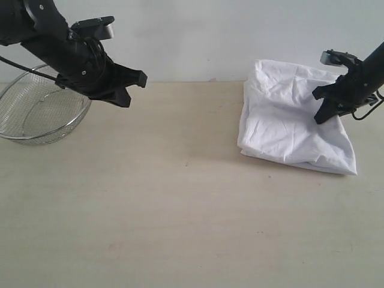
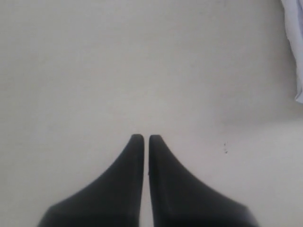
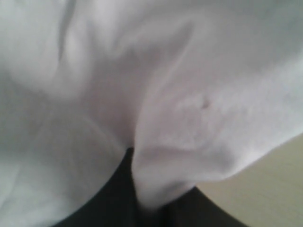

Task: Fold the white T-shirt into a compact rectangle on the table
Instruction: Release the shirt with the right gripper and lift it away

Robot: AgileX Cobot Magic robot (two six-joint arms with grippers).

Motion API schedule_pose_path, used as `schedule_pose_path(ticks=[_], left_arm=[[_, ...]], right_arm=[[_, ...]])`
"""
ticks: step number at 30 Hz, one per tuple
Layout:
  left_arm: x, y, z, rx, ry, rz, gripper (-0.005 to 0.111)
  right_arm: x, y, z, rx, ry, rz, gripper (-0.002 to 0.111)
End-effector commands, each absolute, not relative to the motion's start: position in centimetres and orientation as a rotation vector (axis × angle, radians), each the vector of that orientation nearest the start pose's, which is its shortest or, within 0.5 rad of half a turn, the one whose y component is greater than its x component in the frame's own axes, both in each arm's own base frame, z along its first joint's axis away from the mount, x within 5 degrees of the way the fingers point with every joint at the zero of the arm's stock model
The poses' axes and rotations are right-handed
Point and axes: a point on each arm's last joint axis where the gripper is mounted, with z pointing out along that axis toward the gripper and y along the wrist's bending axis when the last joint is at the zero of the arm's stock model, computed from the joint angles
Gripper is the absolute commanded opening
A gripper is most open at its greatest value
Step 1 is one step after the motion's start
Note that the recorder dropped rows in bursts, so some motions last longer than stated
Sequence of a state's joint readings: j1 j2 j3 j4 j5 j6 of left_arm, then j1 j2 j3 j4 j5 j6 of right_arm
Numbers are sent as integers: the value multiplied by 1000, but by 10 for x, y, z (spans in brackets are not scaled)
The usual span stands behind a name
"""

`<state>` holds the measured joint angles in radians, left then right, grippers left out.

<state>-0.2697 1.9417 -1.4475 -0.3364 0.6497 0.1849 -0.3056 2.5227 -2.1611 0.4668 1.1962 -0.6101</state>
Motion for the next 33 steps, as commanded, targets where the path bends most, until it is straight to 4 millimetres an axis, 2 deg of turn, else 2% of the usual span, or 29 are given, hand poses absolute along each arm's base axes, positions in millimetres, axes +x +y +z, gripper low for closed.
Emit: schedule_pose_path(ticks=[1,6,9,11,12,14,15,16,17,18,19,20,21,25,29,33], left_arm=[[398,-126,215,288,2593,-379,4],[397,-126,221,300,2567,-374,4],[397,-126,221,299,2567,-378,4],[397,-127,221,304,2563,-393,4],[397,-127,221,307,2565,-393,4],[396,-127,221,308,2568,-393,4],[396,-127,221,313,2568,-393,4],[396,-127,221,319,2567,-391,4],[396,-127,221,319,2567,-391,4],[396,-127,221,319,2567,-391,4],[396,-127,221,320,2570,-392,4],[396,-127,221,321,2575,-393,4],[395,-127,221,323,2580,-394,4],[394,-127,220,327,2591,-396,4],[393,-127,220,333,2604,-400,4],[393,-127,219,334,2607,-400,4]], right_arm=[[500,-105,112,-292,2850,493,0],[498,-112,111,-288,2883,412,0],[499,-111,111,-281,2867,428,0],[503,-112,112,-205,2846,418,0],[503,-112,113,-190,2848,421,4],[503,-112,114,-178,2848,421,20],[503,-112,115,-156,2843,420,32],[505,-112,118,-102,2829,425,61],[505,-112,119,-92,2827,427,71],[505,-112,125,-50,2824,424,73],[504,-112,129,-42,2820,420,69],[504,-112,136,-20,2813,410,59],[503,-112,143,-20,2810,411,55],[495,-119,178,75,2788,415,68],[485,-137,199,143,2763,415,67],[470,-154,206,240,2767,435,67]])
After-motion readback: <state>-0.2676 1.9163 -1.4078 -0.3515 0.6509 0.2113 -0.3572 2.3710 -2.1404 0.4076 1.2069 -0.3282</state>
